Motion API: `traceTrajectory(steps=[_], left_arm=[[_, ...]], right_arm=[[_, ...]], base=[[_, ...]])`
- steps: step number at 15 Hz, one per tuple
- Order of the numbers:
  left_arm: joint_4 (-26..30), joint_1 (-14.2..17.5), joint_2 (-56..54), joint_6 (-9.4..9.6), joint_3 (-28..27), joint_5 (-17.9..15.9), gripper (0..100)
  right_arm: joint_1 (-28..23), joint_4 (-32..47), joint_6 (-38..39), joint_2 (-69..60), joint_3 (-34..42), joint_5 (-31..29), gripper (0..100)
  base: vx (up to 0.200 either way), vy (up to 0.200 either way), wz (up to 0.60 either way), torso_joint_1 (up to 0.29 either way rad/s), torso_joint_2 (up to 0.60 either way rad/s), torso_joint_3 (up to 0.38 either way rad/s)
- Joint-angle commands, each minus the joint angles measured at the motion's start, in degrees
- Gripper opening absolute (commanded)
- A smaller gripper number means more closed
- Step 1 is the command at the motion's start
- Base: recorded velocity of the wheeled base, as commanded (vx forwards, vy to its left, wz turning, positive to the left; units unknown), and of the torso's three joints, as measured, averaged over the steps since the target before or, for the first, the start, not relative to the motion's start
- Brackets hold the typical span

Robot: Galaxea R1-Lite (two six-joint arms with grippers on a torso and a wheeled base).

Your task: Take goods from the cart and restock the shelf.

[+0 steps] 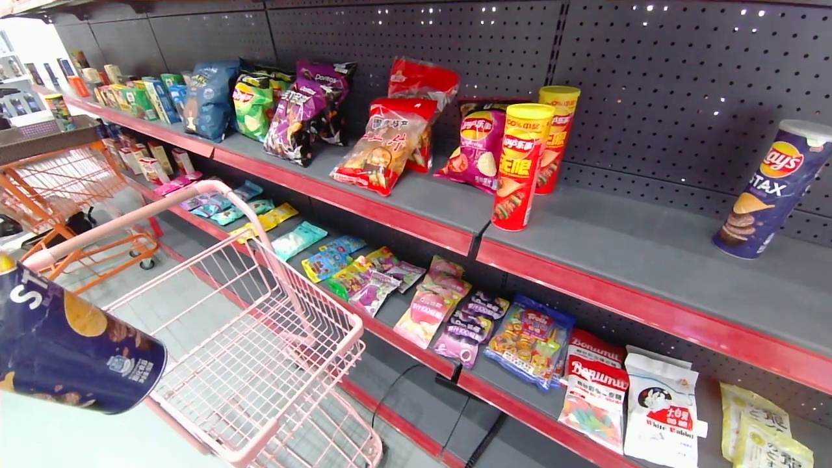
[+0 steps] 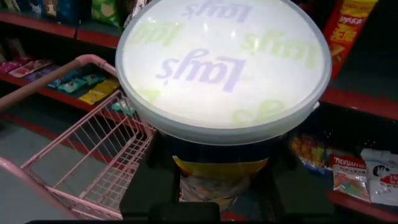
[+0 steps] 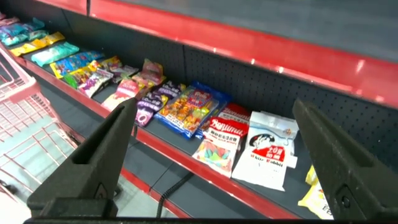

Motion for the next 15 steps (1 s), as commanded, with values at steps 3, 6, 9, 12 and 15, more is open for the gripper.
traceTrajectory(steps=[3, 6, 9, 12, 15], left_arm=[[2.07, 0.05, -4.14, -0.23, 0.10, -0.05, 0], [6.90, -0.03, -7.39, -0.23, 0.19, -0.40, 0], [7.43, -0.21, -10.29, -0.32, 1.86, -0.84, 0], [8.22, -0.21, -10.29, -0.06, 1.86, -0.58, 0], [8.05, -0.21, -9.77, 0.29, 1.07, -0.58, 0]], right_arm=[[-0.01, 0.01, -0.02, 0.04, 0.01, 0.01, 100], [-0.01, 0.01, -0.02, 0.04, 0.01, 0.01, 100], [0.08, 0.01, -0.11, 0.04, 0.01, 0.01, 100], [0.08, 0.01, 0.15, 0.04, 0.01, 0.01, 100], [0.08, -0.07, 0.15, 0.04, 0.01, 0.01, 100]], base=[[0.000, 0.000, 0.00, 0.198, -0.46, -0.273], [0.000, 0.000, 0.00, 0.165, -0.39, -0.224], [0.000, 0.000, 0.00, 0.020, -0.05, -0.025], [0.000, 0.000, -0.60, 0.007, 0.00, -0.006], [0.000, 0.000, -0.60, 0.006, 0.00, 0.002]])
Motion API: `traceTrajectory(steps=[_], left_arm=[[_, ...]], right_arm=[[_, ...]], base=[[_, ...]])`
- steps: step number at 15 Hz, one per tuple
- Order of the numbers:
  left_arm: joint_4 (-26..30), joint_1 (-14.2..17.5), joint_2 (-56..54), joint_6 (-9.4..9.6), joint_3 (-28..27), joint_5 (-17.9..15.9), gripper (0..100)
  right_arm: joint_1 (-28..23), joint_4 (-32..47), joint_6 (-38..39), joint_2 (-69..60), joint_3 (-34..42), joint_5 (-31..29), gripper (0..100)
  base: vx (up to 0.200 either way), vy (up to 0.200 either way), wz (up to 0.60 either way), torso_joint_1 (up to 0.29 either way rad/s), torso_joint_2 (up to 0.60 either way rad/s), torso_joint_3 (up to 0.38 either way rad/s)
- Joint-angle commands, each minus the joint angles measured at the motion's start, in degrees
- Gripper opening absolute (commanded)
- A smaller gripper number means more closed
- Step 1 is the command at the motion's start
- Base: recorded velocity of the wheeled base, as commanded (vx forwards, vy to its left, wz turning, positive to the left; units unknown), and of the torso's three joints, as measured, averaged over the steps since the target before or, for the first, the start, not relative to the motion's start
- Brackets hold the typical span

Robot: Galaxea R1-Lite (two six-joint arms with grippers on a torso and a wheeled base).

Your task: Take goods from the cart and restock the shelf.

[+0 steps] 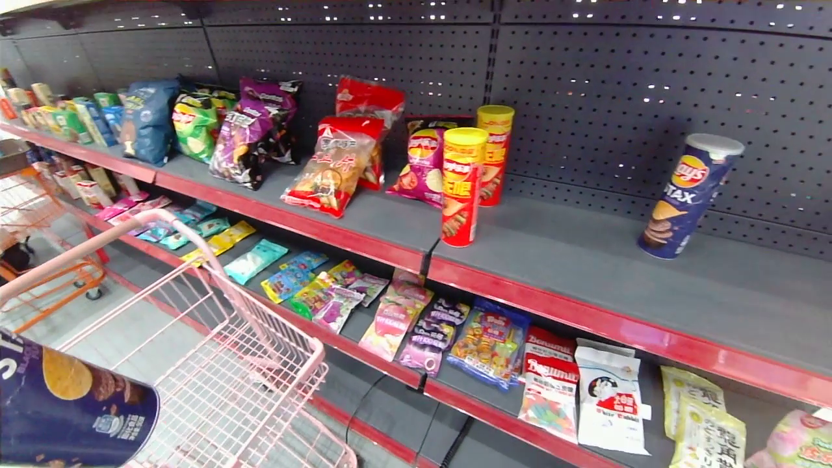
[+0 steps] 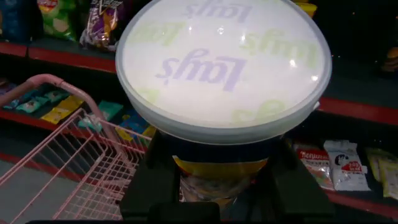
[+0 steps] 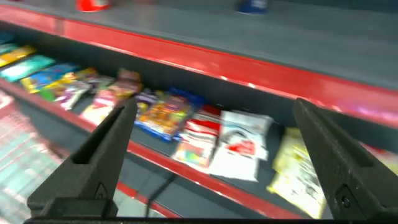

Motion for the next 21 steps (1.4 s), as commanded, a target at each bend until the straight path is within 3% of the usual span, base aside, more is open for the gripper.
traceTrajectory(steps=[1, 5, 9, 12, 18, 21], left_arm=[[0.00, 0.02, 0.53, -0.02, -0.20, 0.03, 0], [0.00, 0.02, 0.62, 2.26, -0.11, 0.03, 0], [0.00, 0.02, 0.79, 2.79, 0.06, 0.03, 0], [0.18, 0.02, 0.26, 2.79, 0.42, 0.03, 0], [0.18, 0.02, -1.67, 2.88, 0.42, -0.41, 0], [1.85, -0.42, -3.95, 2.88, 0.50, -1.02, 0]], right_arm=[[-0.02, -0.01, -0.03, 0.04, 0.01, 0.02, 100], [-0.02, -0.10, 0.06, 0.04, 0.01, 0.02, 100], [-0.02, -0.10, -0.03, 0.04, 0.01, 0.02, 100], [0.07, -0.01, -0.12, 0.04, 0.01, 0.02, 100], [-0.02, -0.01, -0.29, 0.04, 0.01, 0.11, 100], [0.07, -0.01, -0.56, 0.04, 0.01, 0.20, 100]], base=[[0.000, 0.000, -0.60, 0.002, 0.00, 0.002], [0.000, 0.000, -0.60, 0.000, 0.00, 0.001], [0.000, 0.000, -0.60, 0.006, 0.00, 0.005], [0.000, 0.000, 0.00, 0.000, 0.00, 0.000], [0.200, 0.000, 0.00, 0.003, 0.00, 0.001], [0.000, 0.000, 0.00, 0.000, 0.00, 0.000]])
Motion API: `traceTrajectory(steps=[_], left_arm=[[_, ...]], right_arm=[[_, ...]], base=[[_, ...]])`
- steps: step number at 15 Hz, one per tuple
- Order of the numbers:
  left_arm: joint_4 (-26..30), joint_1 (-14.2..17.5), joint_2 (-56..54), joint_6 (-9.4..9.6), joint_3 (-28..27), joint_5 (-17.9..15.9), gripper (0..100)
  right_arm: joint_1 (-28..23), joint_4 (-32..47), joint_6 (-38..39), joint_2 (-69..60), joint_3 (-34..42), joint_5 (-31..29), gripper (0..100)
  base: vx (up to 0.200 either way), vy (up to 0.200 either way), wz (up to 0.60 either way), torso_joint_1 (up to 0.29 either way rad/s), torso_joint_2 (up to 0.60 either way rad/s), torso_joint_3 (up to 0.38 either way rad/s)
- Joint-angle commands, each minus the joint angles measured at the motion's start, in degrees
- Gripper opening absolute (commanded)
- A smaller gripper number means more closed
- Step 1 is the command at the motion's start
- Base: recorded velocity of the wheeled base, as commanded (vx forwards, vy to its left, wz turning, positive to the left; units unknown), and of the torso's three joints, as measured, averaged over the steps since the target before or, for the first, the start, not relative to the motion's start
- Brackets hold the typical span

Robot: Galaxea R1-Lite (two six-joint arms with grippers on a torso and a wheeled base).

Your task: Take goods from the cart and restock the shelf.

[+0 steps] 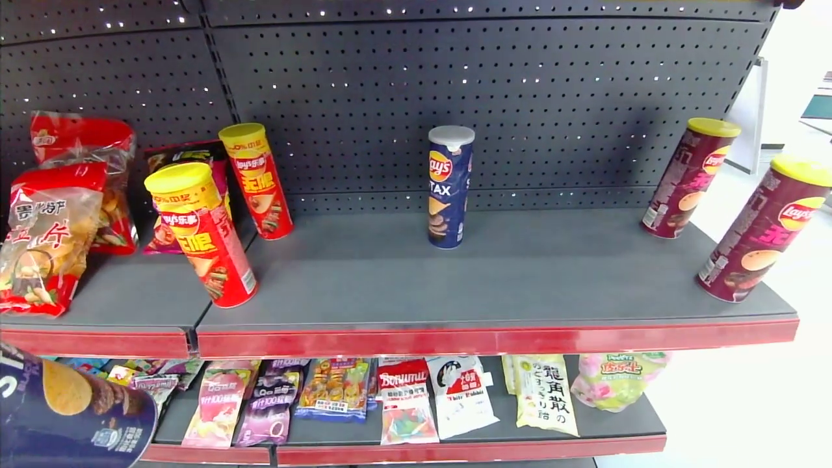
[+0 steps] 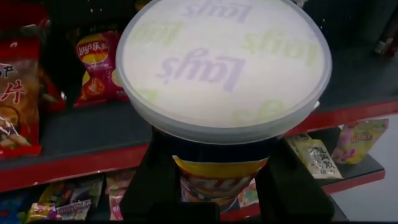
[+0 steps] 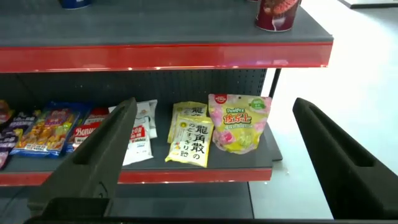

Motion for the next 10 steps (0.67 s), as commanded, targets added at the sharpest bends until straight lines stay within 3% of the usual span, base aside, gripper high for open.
traceTrajectory(steps=[1, 6, 10], left_arm=[[1.31, -0.11, -2.05, -0.04, 0.03, 0.05, 0], [7.82, -0.20, -7.50, 0.05, 0.56, -0.12, 0], [9.84, -2.22, -10.75, 4.27, 3.10, -0.04, 0]], right_arm=[[0.08, -0.01, -0.13, 0.04, 0.01, 0.09, 100], [0.08, 0.25, -0.22, 0.13, -0.08, 0.18, 100], [0.17, -0.36, -2.15, 0.13, -0.25, 4.13, 100]], base=[[0.000, 0.000, 0.00, 0.000, 0.00, 0.000], [0.000, 0.000, 0.00, 0.000, 0.00, 0.000], [0.000, 0.000, 0.00, 0.000, 0.00, 0.000]])
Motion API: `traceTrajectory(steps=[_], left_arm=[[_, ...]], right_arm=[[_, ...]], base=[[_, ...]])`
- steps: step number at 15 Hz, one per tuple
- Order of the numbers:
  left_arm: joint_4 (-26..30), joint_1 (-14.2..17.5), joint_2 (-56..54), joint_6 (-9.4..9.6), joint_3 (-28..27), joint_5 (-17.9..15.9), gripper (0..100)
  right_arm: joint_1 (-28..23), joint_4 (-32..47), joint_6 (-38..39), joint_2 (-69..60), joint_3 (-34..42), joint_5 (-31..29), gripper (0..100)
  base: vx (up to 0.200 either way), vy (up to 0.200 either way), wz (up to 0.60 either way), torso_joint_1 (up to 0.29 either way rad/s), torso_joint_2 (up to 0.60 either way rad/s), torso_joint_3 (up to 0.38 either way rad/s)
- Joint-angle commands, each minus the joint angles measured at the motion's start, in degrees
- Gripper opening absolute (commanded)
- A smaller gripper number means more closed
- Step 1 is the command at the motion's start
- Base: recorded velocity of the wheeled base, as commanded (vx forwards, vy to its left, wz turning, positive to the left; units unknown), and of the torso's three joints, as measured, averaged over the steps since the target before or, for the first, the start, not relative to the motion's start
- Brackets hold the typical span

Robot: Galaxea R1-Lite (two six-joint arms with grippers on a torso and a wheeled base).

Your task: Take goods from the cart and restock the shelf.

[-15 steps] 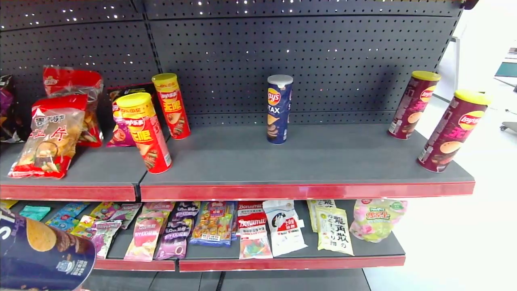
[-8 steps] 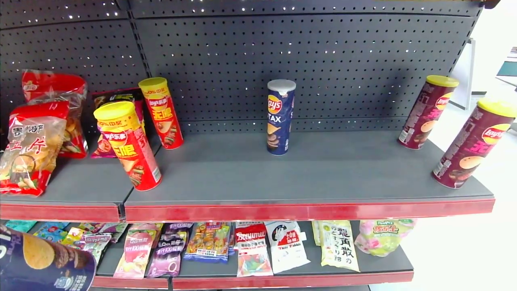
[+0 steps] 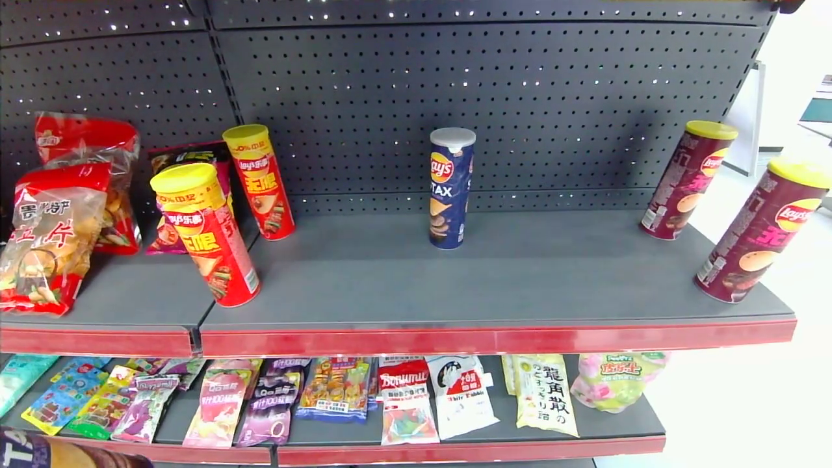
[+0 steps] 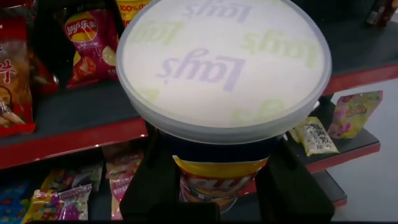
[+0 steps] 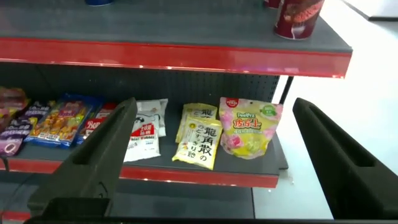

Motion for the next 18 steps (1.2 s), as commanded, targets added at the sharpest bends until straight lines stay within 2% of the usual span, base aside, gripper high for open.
traceTrajectory(steps=[1, 2, 3, 4, 6, 8, 9, 10, 14, 15, 17, 18], left_arm=[[0.07, -0.25, -2.24, 0.44, 1.40, 0.13, 0], [0.07, -0.25, -2.24, 0.44, 1.49, 0.21, 0], [-0.01, 0.11, -1.54, 0.70, 1.49, 0.56, 0], [-0.36, 0.19, 0.40, 1.58, 1.23, 1.09, 0], [-0.63, 0.19, 1.27, 2.02, 1.05, 5.93, 0], [-0.54, 0.19, 1.27, 2.02, 1.31, 6.98, 0], [-0.54, 0.19, 1.54, 2.02, 1.23, 6.98, 0], [-0.63, 0.19, 2.50, 2.02, 1.14, 7.07, 0], [-0.63, 0.19, 2.59, 2.11, 0.96, 7.86, 0], [-0.72, 0.19, 2.59, 2.11, 0.87, 8.30, 0], [-0.72, 0.19, 2.50, 2.11, 0.61, 8.74, 0], [-0.72, 0.19, 2.59, 2.11, 0.52, 8.91, 0]], right_arm=[[0.99, -0.28, -0.02, 8.35, -8.78, 2.82, 100], [1.25, -0.37, 0.16, 12.21, -12.03, 2.91, 100], [2.13, -0.63, 0.69, 25.84, -25.39, 3.88, 100], [4.94, -0.54, -0.45, 35.33, -31.46, 6.78, 100], [10.13, -2.83, -2.74, 48.42, -36.82, 7.31, 100], [15.84, -10.56, -1.77, 62.57, -44.20, 7.31, 100], [16.98, -13.55, -1.86, 67.67, -46.57, 7.40, 100], [17.60, -16.89, -1.86, 74.53, -49.91, 7.75, 100], [17.42, -17.68, -2.92, 87.10, -56.33, 17.85, 100], [17.42, -17.68, -2.92, 87.10, -56.33, 17.85, 100], [17.42, -17.77, -8.72, 96.15, -62.31, 19.00, 100], [17.69, -17.86, -9.16, 99.22, -65.47, 19.08, 100]], base=[[0.000, 0.000, 0.00, 0.000, 0.00, 0.000], [0.000, 0.000, 0.00, 0.000, 0.00, 0.000], [0.000, 0.000, 0.00, 0.000, 0.00, 0.000], [0.000, 0.000, 0.00, 0.000, 0.00, 0.000], [0.000, 0.000, 0.00, 0.000, 0.00, 0.000], [0.000, 0.000, 0.00, 0.000, 0.00, 0.000], [0.000, 0.000, 0.00, 0.000, 0.00, 0.000], [0.000, 0.000, 0.00, 0.000, 0.00, 0.000], [0.000, 0.000, 0.00, 0.000, 0.00, 0.000], [0.000, 0.000, 0.00, 0.000, 0.00, 0.000], [0.000, 0.000, 0.00, 0.000, 0.00, 0.000], [0.000, 0.000, 0.00, 0.000, 0.00, 0.000]])
